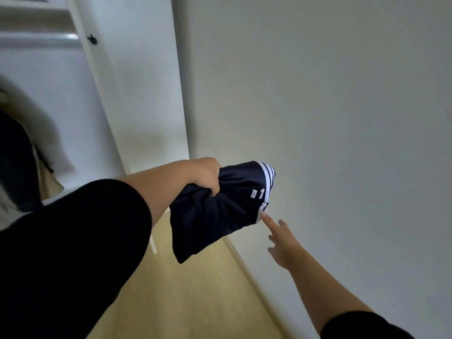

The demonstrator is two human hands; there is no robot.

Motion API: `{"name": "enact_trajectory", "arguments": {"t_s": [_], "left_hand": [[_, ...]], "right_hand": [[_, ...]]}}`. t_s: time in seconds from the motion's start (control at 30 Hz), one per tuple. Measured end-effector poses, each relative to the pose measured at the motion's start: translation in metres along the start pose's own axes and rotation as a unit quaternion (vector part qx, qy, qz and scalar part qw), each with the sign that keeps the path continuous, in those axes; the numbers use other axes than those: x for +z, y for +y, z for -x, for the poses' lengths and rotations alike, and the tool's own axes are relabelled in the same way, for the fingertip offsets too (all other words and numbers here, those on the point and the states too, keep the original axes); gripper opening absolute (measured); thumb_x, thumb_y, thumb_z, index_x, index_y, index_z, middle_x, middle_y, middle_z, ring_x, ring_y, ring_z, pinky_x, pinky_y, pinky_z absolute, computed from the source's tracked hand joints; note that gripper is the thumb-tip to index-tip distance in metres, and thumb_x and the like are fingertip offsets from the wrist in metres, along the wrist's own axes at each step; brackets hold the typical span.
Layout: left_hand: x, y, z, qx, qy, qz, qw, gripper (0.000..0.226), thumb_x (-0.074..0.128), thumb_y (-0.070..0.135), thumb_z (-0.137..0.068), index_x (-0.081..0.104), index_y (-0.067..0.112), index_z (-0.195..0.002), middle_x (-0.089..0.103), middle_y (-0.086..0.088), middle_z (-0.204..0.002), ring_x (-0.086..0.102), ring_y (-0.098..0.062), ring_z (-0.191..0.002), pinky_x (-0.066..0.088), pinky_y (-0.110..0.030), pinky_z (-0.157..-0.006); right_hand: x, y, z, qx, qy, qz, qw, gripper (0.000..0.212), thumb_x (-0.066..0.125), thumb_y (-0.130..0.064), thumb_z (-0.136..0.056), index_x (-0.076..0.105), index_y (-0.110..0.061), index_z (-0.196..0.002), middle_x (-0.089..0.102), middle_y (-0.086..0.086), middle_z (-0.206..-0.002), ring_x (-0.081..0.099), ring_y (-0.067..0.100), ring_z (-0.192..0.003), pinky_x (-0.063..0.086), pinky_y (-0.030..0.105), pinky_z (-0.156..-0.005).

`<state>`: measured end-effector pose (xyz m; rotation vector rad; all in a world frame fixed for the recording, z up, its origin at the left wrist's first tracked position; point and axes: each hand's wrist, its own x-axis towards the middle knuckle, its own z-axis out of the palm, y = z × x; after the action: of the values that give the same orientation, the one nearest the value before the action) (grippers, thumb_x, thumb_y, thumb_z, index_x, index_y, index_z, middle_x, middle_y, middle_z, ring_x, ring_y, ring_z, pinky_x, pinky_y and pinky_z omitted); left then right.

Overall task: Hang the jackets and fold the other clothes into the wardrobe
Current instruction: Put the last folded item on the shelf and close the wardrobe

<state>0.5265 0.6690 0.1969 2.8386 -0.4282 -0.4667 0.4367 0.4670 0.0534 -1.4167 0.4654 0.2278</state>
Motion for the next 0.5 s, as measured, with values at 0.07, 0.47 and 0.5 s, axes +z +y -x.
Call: {"name": "enact_trajectory", "arguments": {"t_s": [0.07,0.47,0.5], "left_hand": [[-0.044,0.016,0.014,-0.003,0.014,0.059,0.998,0.026,0.079,0.016,-0.063,0.058,0.007,-0.075,0.059,-0.002,-0.073,0.056,-0.017,-0.062,0.045,-0.024,-0.052],[-0.183,0.016,0.107,-0.082,0.148,0.516,0.840,0.039,0.077,0.002,-0.067,0.069,0.007,-0.105,0.071,-0.010,-0.099,0.068,-0.025,-0.088,0.053,-0.031,-0.075],[-0.186,0.004,0.114,-0.095,0.155,0.528,0.829,0.040,0.077,0.001,-0.068,0.068,0.006,-0.107,0.070,-0.012,-0.103,0.067,-0.025,-0.089,0.053,-0.032,-0.077]], "right_hand": [[0.001,-0.034,0.017,0.051,-0.040,-0.056,0.996,0.105,0.071,-0.055,-0.074,0.012,-0.019,-0.153,0.019,0.009,-0.157,0.028,0.027,-0.142,0.025,0.049,-0.115],[0.073,-0.263,0.098,-0.006,-0.192,-0.117,0.974,0.046,0.072,-0.029,-0.079,0.061,-0.010,-0.120,0.070,0.014,-0.111,0.068,0.032,-0.100,0.056,0.040,-0.079],[0.086,-0.276,0.099,-0.034,-0.173,-0.076,0.981,0.046,0.074,-0.023,-0.078,0.062,-0.006,-0.119,0.071,0.014,-0.108,0.068,0.032,-0.097,0.057,0.038,-0.075]]}}
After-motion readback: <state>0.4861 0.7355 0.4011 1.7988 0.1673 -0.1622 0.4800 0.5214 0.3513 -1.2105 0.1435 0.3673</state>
